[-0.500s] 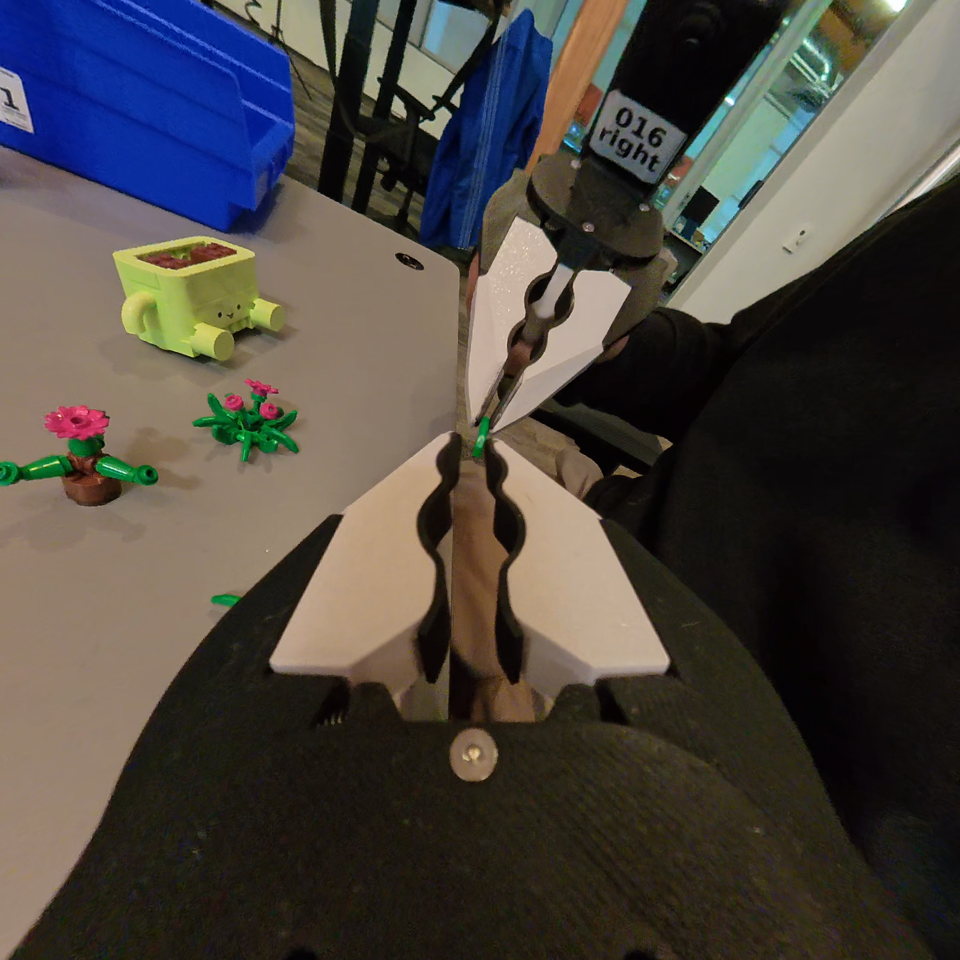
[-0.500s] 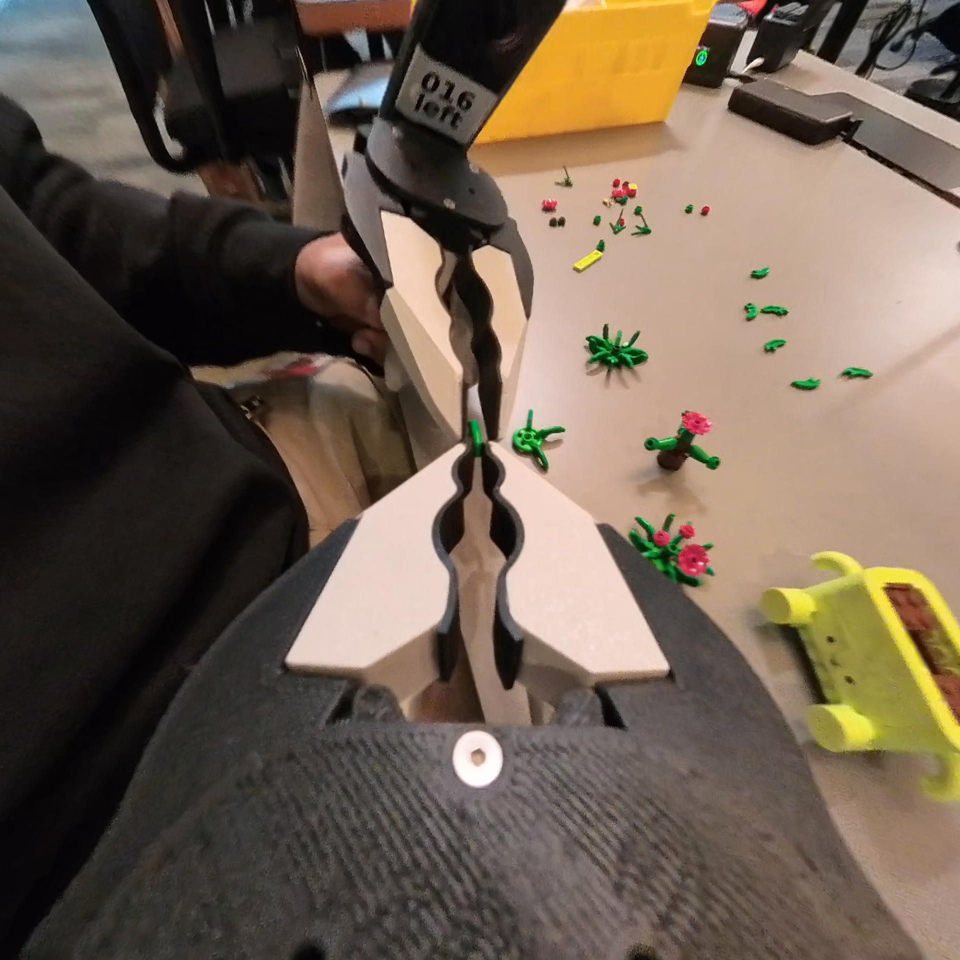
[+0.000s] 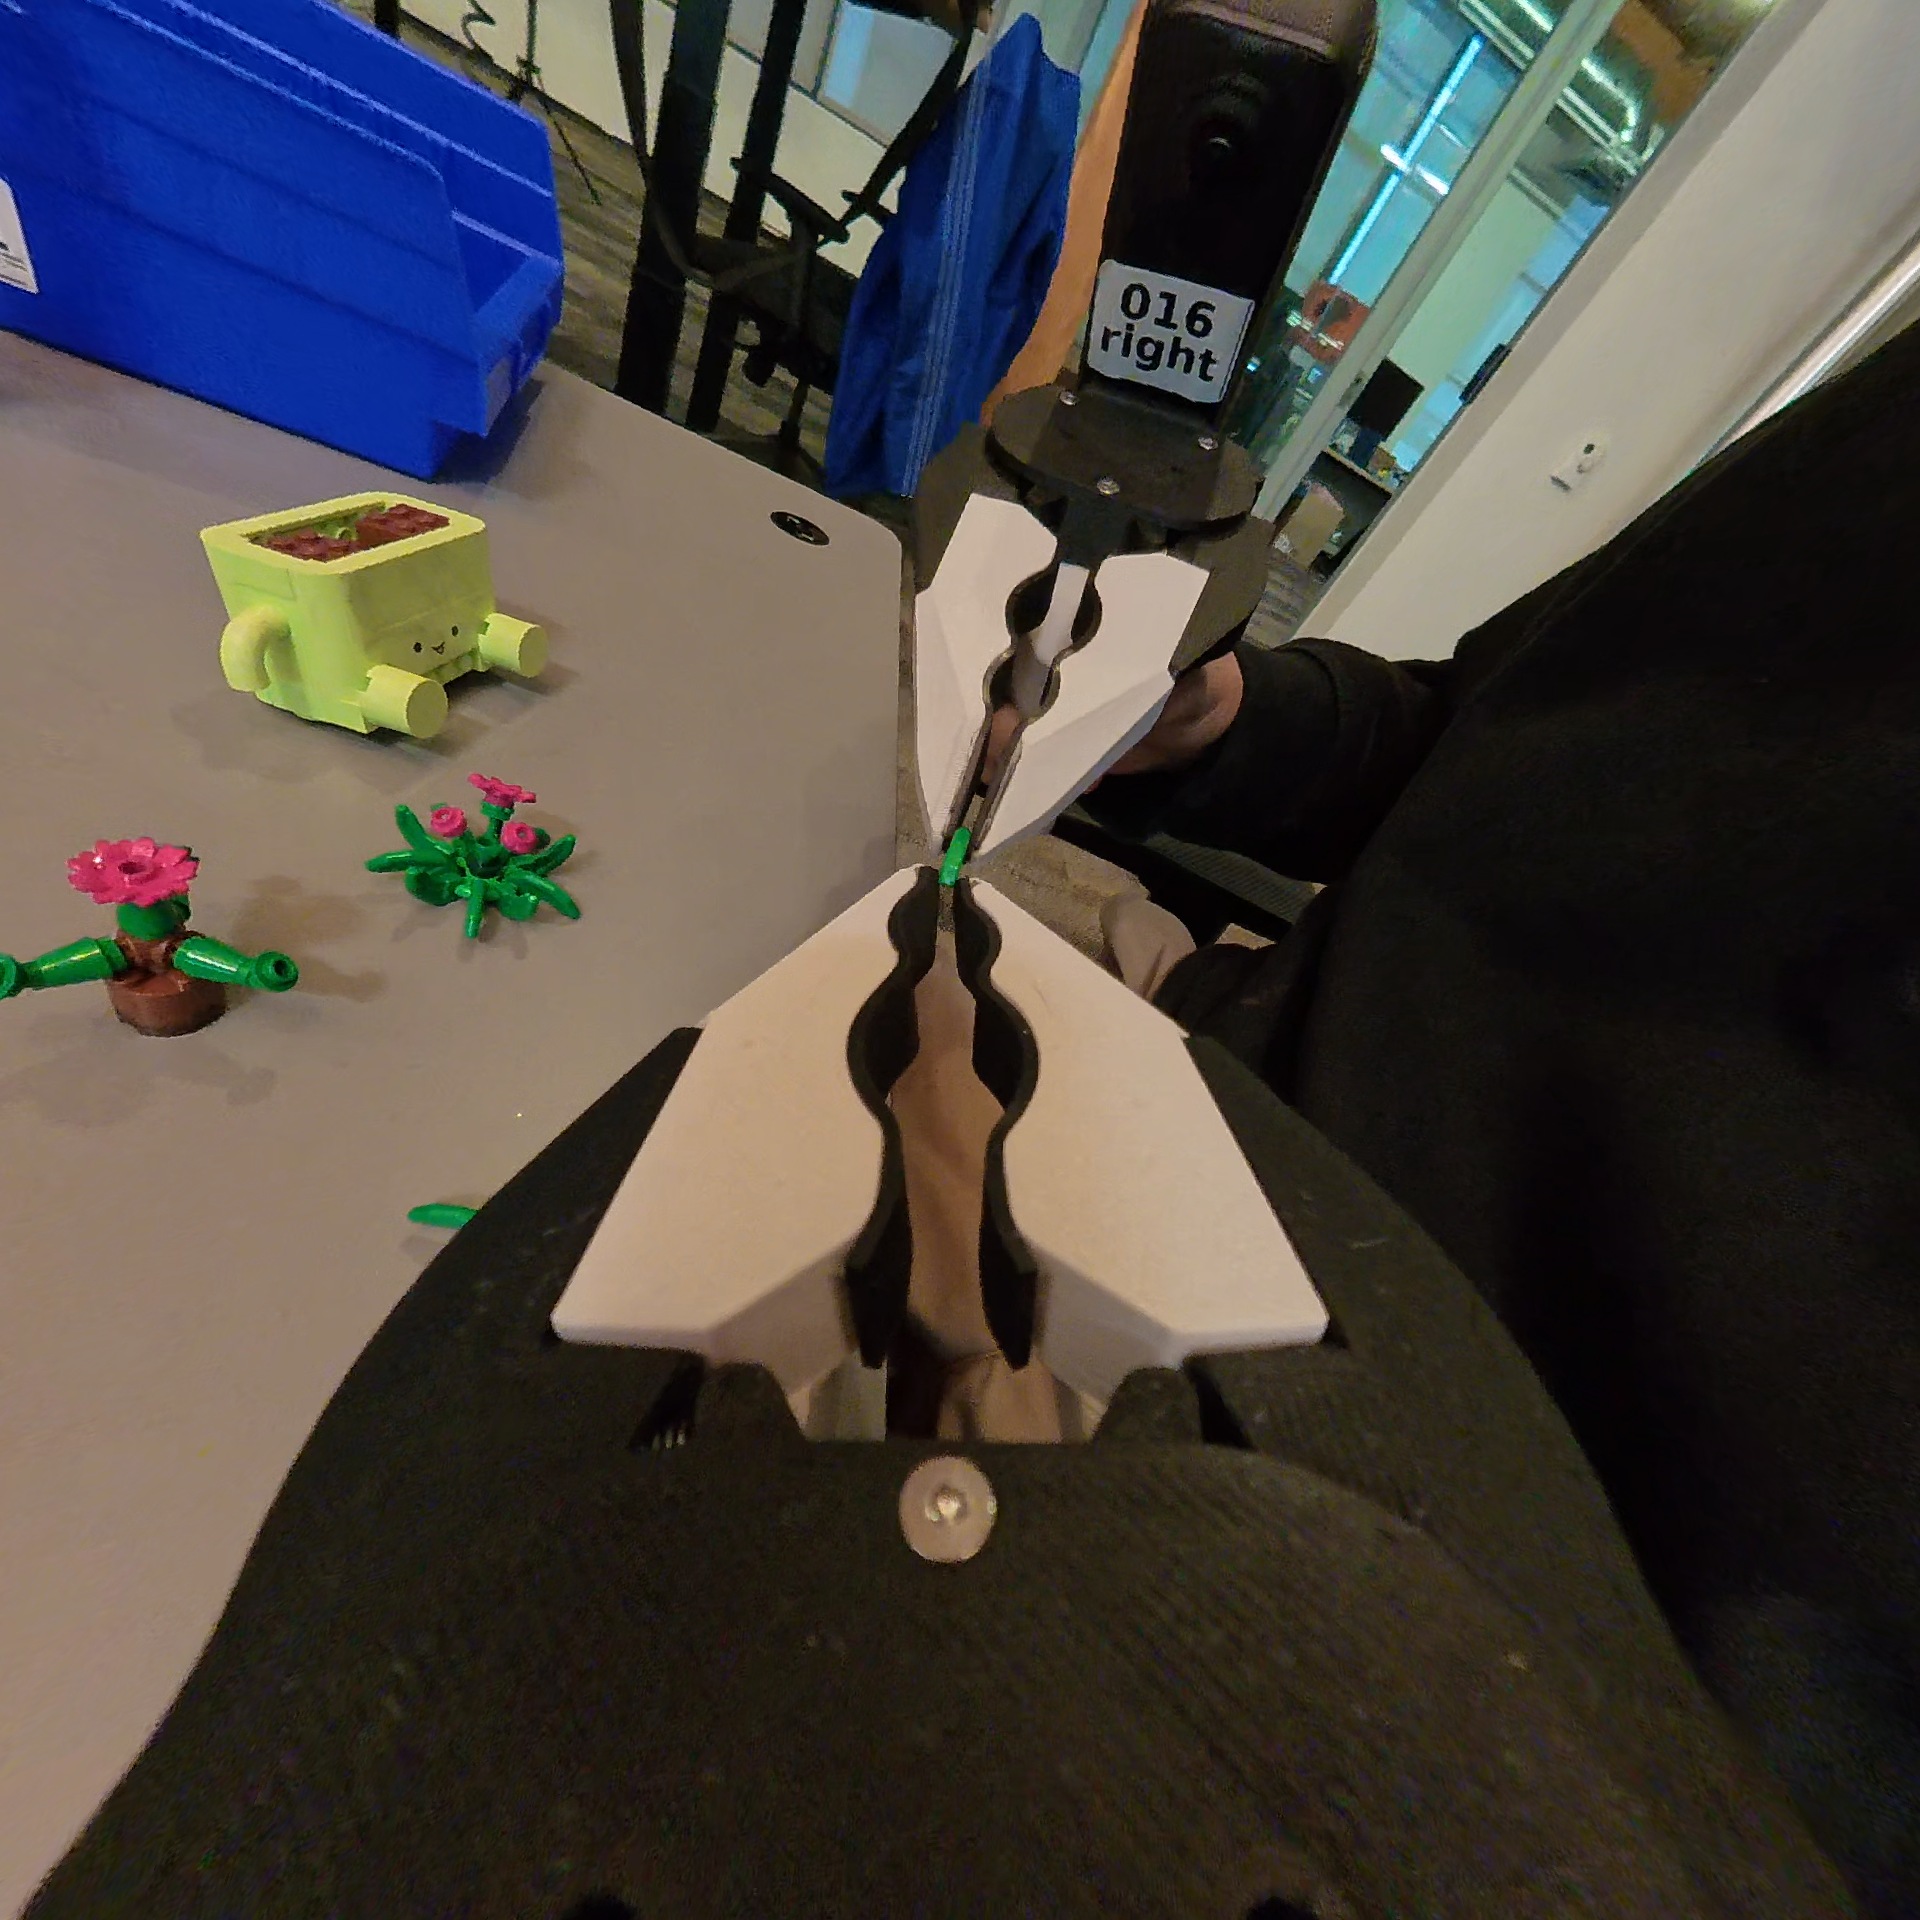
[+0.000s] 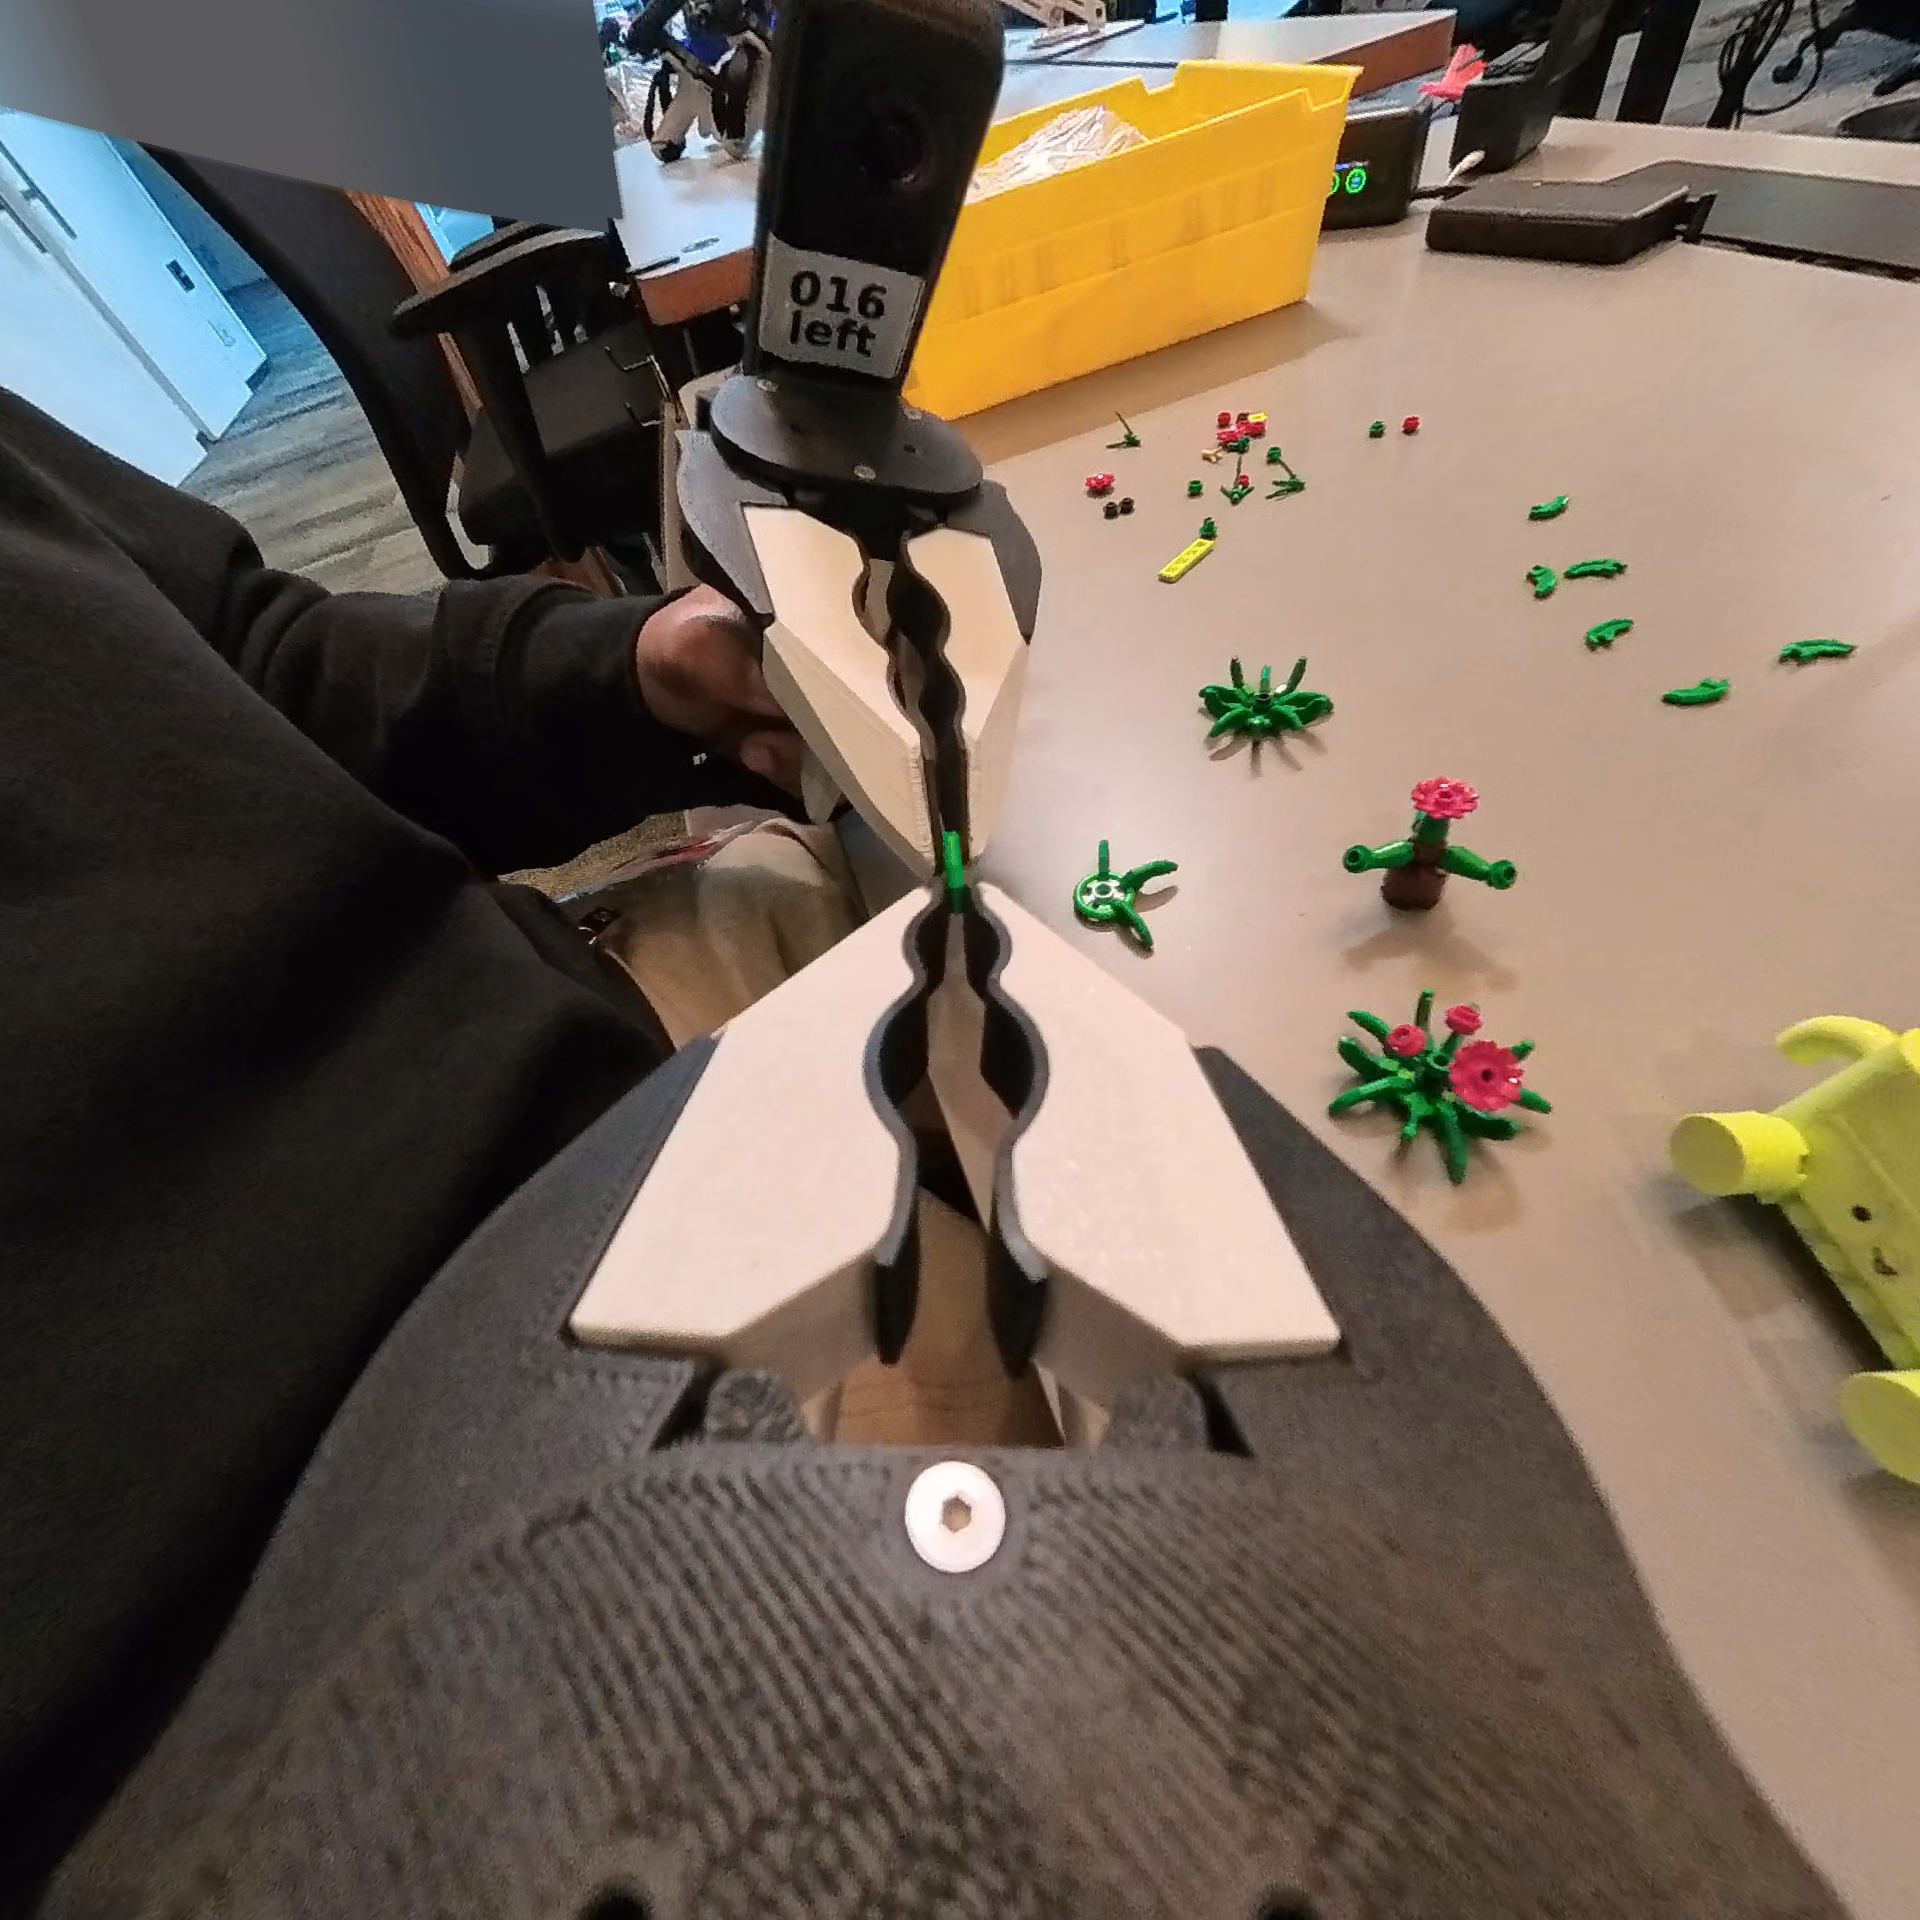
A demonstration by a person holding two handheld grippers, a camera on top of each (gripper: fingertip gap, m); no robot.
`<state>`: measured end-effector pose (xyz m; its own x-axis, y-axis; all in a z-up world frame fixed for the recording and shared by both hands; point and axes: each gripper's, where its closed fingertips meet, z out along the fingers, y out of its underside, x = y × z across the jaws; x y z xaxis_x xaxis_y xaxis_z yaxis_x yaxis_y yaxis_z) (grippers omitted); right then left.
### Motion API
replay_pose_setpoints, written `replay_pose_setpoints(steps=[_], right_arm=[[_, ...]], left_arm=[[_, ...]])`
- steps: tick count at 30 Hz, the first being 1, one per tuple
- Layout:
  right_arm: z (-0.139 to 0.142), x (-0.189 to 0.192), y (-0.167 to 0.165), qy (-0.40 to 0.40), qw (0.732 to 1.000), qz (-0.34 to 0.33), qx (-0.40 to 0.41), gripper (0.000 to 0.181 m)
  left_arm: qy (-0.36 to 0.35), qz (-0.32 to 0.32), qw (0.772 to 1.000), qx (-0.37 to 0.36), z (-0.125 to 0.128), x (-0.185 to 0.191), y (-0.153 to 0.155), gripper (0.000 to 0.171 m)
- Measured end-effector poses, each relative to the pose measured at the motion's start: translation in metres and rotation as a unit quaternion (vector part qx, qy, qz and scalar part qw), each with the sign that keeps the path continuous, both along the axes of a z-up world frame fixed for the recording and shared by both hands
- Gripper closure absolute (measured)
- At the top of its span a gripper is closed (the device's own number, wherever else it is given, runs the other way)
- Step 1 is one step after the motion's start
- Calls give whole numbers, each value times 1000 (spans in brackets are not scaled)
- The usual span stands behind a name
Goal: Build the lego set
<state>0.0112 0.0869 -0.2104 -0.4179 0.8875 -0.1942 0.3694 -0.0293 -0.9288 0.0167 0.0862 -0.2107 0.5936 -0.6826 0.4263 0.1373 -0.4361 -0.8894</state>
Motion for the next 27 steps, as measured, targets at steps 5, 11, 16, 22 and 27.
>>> replay_pose_setpoints(steps=[5,11,16,22,27], right_arm=[[3,-1,-2,3,1000,9,-18,172],[7,-2,-5,6,999,29,-26,180],[6,-2,-6,5,999,34,-17,174],[5,-1,-5,1,999,39,-9,180],[9,-2,4,-2,999,21,-31,181]], left_arm=[[10,-12,1000,-3,-2,4,-2,171],[12,-17,1000,-6,-3,6,-3,171],[4,-18,1000,-6,-1,5,-4,171],[2,-16,1000,-11,-2,6,-2,170],[57,36,998,-7,-9,-15,4,151]])
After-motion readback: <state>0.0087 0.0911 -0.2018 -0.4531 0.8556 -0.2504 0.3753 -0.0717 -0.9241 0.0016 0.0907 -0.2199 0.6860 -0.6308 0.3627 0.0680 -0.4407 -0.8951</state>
